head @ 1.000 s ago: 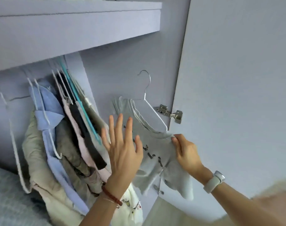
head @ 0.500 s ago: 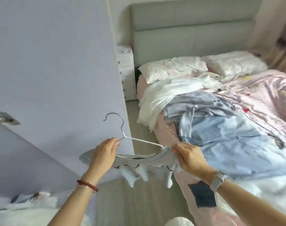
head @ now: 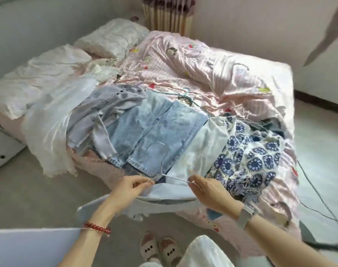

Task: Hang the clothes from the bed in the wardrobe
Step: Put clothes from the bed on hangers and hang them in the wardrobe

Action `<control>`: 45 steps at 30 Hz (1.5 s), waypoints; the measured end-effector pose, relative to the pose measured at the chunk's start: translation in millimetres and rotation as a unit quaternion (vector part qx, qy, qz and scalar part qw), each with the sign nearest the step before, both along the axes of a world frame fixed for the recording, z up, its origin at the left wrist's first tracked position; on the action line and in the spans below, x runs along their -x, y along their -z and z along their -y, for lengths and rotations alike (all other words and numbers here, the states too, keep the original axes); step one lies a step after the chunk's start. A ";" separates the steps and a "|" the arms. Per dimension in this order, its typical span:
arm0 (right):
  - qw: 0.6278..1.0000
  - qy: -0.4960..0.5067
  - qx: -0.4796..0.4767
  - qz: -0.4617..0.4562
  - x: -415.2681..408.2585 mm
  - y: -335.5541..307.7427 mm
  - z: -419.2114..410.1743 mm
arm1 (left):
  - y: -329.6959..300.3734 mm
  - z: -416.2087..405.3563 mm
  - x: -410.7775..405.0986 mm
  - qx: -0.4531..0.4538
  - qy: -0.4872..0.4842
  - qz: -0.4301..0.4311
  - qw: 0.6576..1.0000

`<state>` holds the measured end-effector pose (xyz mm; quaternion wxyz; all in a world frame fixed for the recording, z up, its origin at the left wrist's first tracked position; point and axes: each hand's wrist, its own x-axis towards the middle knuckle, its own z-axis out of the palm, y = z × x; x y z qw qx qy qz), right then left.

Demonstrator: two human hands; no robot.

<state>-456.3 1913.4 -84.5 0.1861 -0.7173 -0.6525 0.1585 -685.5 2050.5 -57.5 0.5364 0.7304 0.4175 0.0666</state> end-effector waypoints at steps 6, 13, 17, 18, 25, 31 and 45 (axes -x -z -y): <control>0.984 0.176 -0.023 -0.008 -35.9 -12.8 45.9 | 16.8 -16.5 -94.7 0.062 0.124 -0.002 0.990; 0.919 0.355 -0.147 0.093 -115.2 -44.3 52.7 | -2.3 -17.2 -229.2 0.013 0.139 0.065 0.988; 0.888 0.394 -0.200 0.126 -190.0 -54.7 42.5 | -21.8 -27.1 -313.0 -0.046 0.130 0.099 0.986; 0.882 0.402 -0.210 0.127 -211.2 -56.0 37.5 | -25.3 -30.3 -334.9 -0.061 0.119 0.106 0.985; 0.862 0.460 -0.207 0.058 -374.0 -32.6 -11.2 | -17.1 -50.3 -498.8 -0.207 0.052 0.065 0.975; 0.882 0.467 -0.032 -0.043 -462.3 68.6 -53.3 | 92.8 -33.7 -520.4 -0.213 0.189 -0.187 0.940; 0.886 0.368 0.272 -0.075 -382.8 172.5 -63.4 | 193.7 -23.2 -450.8 -0.189 0.330 -0.317 0.869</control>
